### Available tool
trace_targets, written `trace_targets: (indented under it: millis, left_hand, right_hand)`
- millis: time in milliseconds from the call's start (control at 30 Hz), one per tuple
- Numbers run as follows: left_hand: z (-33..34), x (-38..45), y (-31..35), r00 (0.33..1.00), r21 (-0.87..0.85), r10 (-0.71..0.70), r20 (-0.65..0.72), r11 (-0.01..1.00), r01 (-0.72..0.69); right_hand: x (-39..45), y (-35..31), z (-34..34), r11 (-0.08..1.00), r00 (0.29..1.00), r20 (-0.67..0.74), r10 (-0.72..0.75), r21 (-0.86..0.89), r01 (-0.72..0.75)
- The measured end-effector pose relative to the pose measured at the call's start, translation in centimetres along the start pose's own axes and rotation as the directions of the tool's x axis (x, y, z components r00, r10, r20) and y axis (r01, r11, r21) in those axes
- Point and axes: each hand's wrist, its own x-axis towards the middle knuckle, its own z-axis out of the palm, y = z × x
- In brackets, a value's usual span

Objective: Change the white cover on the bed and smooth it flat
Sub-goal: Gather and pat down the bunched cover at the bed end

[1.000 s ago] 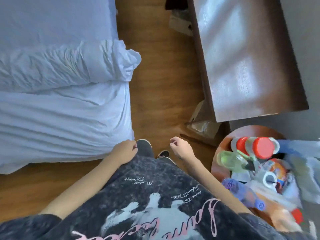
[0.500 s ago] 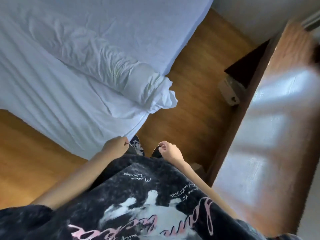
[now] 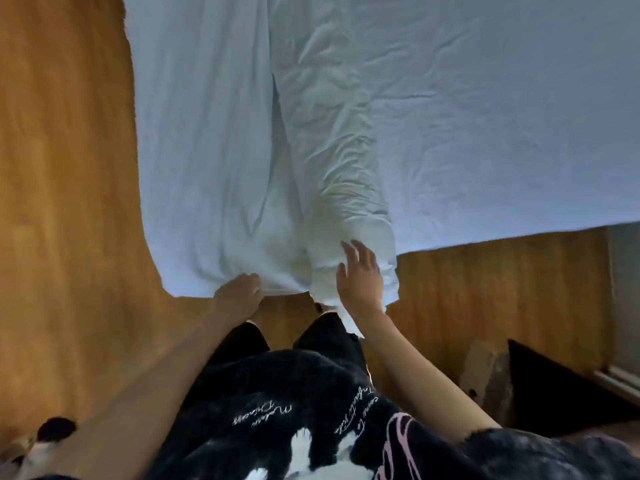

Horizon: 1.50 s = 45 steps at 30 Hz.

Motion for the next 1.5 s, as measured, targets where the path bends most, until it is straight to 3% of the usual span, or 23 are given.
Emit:
trace_targets:
  millis: [67, 133, 200, 267, 333, 400, 467, 533, 700, 767, 900, 1000, 1067, 1133, 1200, 1233, 1300, 1500]
  left_hand:
    - [1.0, 1.7, 2.4, 0.998, -0.123, -0.017, -0.065, 0.992, 0.009]
    - [1.7, 3.7, 4.7, 0.989, -0.200, 0.025, -0.148, 0.978, -0.054]
    - [1.6, 5.5, 7.3, 0.968, -0.253, 0.042, -0.247, 0.962, -0.106]
    - [1.0, 6.9, 9.6, 0.915, -0.286, 0.052, -0.399, 0.942, -0.178]
    - [0.0, 8.1, 11.7, 0.814, -0.243, 0.114, -0.570, 0.923, -0.299]
    - [-0.9, 9.6, 13.5, 0.683, -0.143, 0.202, -0.702, 0.899, -0.413]
    - [-2.1, 10.9, 14.9, 0.596, -0.095, 0.260, -0.759, 0.863, -0.497]
    - [-3.4, 12.5, 15.4, 0.556, -0.049, 0.326, -0.765, 0.830, -0.555]
    - [-5.7, 17.5, 10.6, 0.628, 0.269, 0.509, -0.588, 0.856, -0.442]
    - [-5.7, 18.8, 7.0, 0.630, 0.304, 0.519, -0.577, 0.853, -0.425]
    - [-5.1, 19.9, -0.6, 0.669, 0.133, 0.346, -0.657, 0.927, -0.349]
    - [-5.5, 20.4, -3.7, 0.708, -0.039, 0.203, -0.677, 0.950, -0.310]
    - [-5.5, 20.7, -4.3, 0.722, -0.138, 0.143, -0.677, 0.939, -0.315]
    - [-5.2, 21.0, -4.5, 0.719, -0.158, 0.149, -0.679, 0.927, -0.342]
    - [-5.0, 21.1, -4.7, 0.713, -0.182, 0.158, -0.683, 0.909, -0.375]
    - [-5.0, 21.1, -4.8, 0.713, -0.201, 0.154, -0.684, 0.900, -0.387]
    - [-5.3, 20.7, -5.3, 0.724, -0.244, 0.138, -0.676, 0.885, -0.396]
    - [-6.4, 15.1, -6.3, 0.810, -0.448, 0.021, -0.586, 0.825, -0.345]
  right_hand:
    - [5.0, 2.4, -0.9, 0.999, 0.992, -0.125, -0.013, -0.042, 0.008]
    - [9.8, 4.3, -1.3, 0.992, 0.982, -0.140, 0.123, -0.004, -0.124]
    - [13.5, 5.5, -1.3, 0.949, 0.958, -0.018, 0.288, 0.142, -0.282]
    - [15.4, 5.7, -0.3, 0.894, 0.927, 0.180, 0.329, 0.256, -0.367]
    - [15.2, 5.5, 1.2, 0.915, 0.931, 0.217, 0.292, 0.221, -0.339]
    - [14.2, 4.7, 2.6, 0.937, 0.952, 0.147, 0.267, 0.190, -0.292]
    - [13.0, 3.3, 3.9, 0.974, 0.983, 0.084, 0.161, 0.151, -0.172]
    - [12.1, 1.4, 5.3, 0.999, 1.000, 0.020, 0.003, 0.054, -0.004]
    - [10.1, -3.0, 9.1, 0.990, 0.996, -0.025, -0.091, 0.109, 0.093]
    - [9.7, -4.1, 10.4, 0.976, 0.981, -0.056, -0.183, 0.107, 0.188]
    - [10.1, -6.4, 11.6, 0.889, 0.902, -0.002, -0.432, 0.163, 0.427]
    - [12.2, -7.4, 11.9, 0.764, 0.789, -0.190, -0.584, 0.199, 0.614]
    - [14.2, -7.3, 11.5, 0.803, 0.764, -0.432, -0.479, 0.135, 0.580]
    - [16.4, -6.4, 11.0, 0.906, 0.825, -0.533, -0.188, 0.229, 0.355]
    - [17.8, -6.6, 11.2, 0.879, 0.930, -0.334, 0.152, 0.476, 0.027]
    - [18.1, -7.0, 11.7, 0.847, 0.944, -0.227, 0.240, 0.524, -0.089]
    - [17.8, -8.3, 13.3, 0.894, 0.948, -0.226, 0.224, 0.436, -0.107]
    - [17.8, -12.0, 17.0, 0.929, 0.864, -0.450, 0.223, 0.366, -0.049]
